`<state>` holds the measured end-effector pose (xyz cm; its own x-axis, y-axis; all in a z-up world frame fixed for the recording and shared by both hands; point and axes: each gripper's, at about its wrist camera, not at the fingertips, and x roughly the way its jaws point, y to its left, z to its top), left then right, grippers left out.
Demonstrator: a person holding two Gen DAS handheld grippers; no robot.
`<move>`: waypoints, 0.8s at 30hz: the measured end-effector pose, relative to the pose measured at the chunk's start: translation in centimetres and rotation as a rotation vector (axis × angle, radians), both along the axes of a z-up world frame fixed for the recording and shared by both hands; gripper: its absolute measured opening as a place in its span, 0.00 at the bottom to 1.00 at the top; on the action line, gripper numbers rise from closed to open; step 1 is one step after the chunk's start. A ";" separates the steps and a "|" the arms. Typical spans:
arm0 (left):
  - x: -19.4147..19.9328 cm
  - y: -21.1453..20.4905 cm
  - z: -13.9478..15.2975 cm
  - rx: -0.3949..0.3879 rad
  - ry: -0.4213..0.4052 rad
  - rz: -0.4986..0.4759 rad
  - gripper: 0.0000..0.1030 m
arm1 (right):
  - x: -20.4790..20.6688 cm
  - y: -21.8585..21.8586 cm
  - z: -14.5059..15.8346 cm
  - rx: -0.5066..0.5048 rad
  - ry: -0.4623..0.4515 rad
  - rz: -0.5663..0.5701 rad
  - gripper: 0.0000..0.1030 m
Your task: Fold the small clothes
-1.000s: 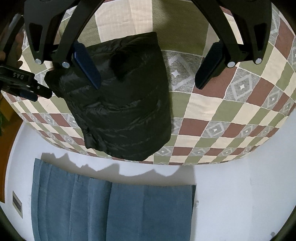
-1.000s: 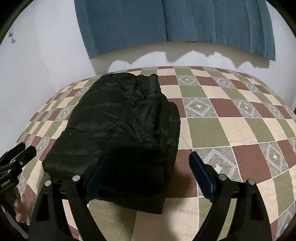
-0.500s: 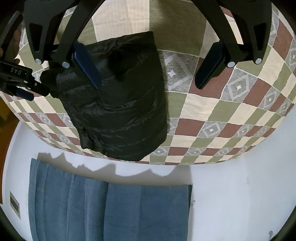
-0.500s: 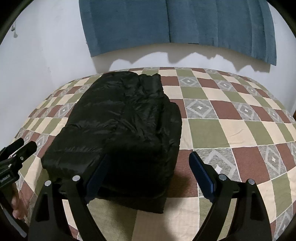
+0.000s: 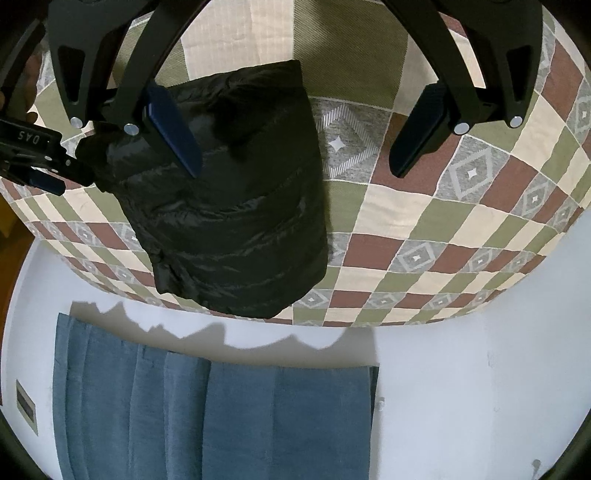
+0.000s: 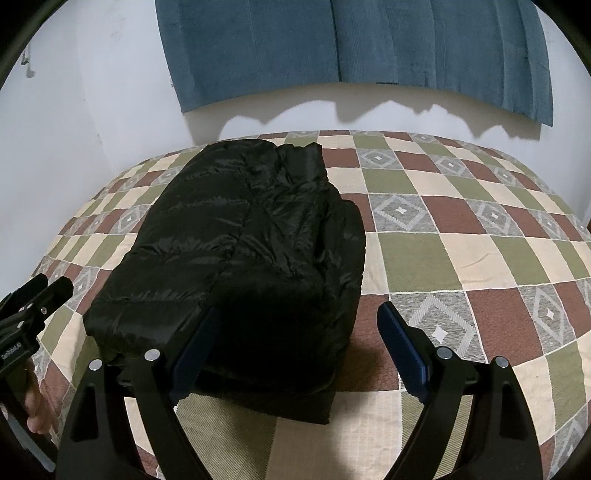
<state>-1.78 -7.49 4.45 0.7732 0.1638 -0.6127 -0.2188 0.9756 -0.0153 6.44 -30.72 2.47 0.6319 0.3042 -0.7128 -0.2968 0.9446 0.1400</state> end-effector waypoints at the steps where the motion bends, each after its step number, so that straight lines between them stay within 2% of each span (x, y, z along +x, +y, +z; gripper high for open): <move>1: 0.1 0.0 0.0 0.004 0.002 0.001 0.98 | 0.0 0.0 0.0 0.000 0.001 0.001 0.84; 19: -0.1 -0.6 0.2 0.043 -0.014 -0.005 0.98 | 0.2 0.0 -0.3 0.009 0.016 0.016 0.84; 24: -0.1 -0.9 0.0 0.066 0.008 0.004 0.98 | 0.1 0.2 -0.3 0.009 0.018 0.015 0.84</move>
